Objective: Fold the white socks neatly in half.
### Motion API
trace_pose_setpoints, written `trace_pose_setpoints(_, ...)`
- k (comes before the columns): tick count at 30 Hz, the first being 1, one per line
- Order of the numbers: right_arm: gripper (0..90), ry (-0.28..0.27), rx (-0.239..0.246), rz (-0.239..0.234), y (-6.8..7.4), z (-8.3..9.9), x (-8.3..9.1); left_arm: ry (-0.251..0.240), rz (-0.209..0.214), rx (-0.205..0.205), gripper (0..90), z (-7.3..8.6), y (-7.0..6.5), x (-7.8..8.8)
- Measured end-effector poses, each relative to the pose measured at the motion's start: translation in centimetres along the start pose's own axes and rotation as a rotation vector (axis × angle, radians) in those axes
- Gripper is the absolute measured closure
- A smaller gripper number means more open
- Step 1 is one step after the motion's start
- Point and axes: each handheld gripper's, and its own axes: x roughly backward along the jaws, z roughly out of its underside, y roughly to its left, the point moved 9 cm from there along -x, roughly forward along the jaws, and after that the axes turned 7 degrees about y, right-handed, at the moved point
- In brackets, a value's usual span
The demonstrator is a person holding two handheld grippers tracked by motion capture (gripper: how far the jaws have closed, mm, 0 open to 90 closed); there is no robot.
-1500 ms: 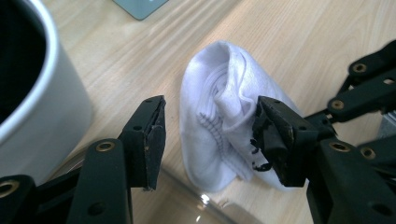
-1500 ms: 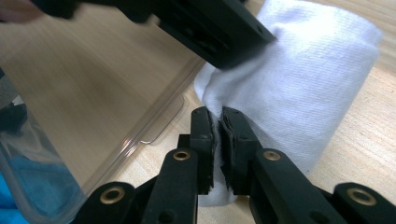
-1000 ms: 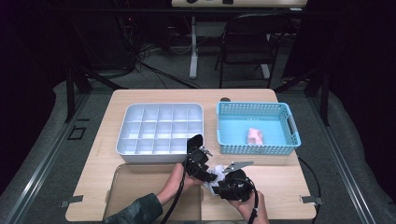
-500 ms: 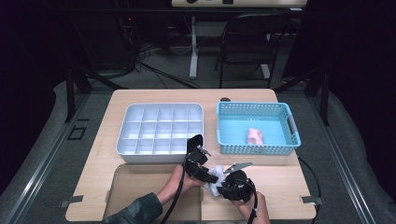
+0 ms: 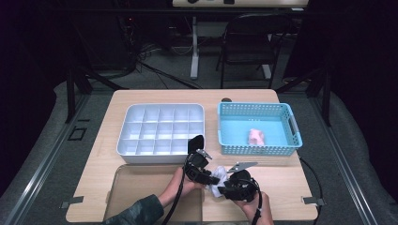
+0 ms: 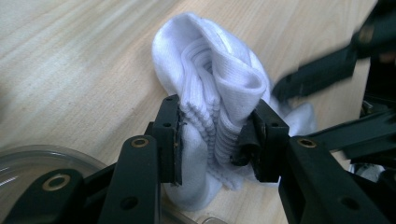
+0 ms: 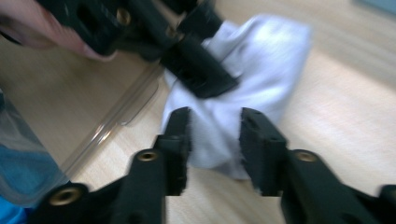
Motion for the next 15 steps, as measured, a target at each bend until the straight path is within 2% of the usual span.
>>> trace_pose_setpoints(3, 47.5, -0.064, -0.033, 0.037, -1.7, -0.4, 1.4, -0.006, 0.014, -0.008, 62.5, 0.0, -0.1, 0.2)
trace_pose_setpoints(5, 38.3, -0.077, -0.064, 0.077, -3.1, -0.2, 2.0, -0.008, 0.0, -0.016, 62.7, -0.1, -0.1, 0.3)
trace_pose_setpoints(6, 33.9, -0.085, -0.077, 0.076, -3.7, -0.1, 2.2, -0.01, 0.0, -0.018, 62.7, -0.1, -0.2, 0.4)
trace_pose_setpoints(7, 29.7, -0.087, -0.089, 0.08, -4.1, 0.0, 2.2, -0.011, 0.008, -0.024, 62.7, -0.1, -0.3, 0.5)
trace_pose_setpoints(9, 22.3, -0.073, -0.109, 0.105, -5.1, 0.2, 2.1, -0.018, -0.019, -0.035, 62.8, -0.2, -0.3, 0.7)
trace_pose_setpoints(10, 19.2, -0.065, -0.117, 0.112, -5.6, 0.3, 2.0, -0.025, -0.01, -0.037, 62.8, -0.3, -0.4, 0.8)
trace_pose_setpoints(15, 13.8, -0.046, -0.119, 0.133, -6.5, 0.4, 1.7, -0.037, -0.043, -0.05, 62.9, -0.3, -0.3, 1.4)
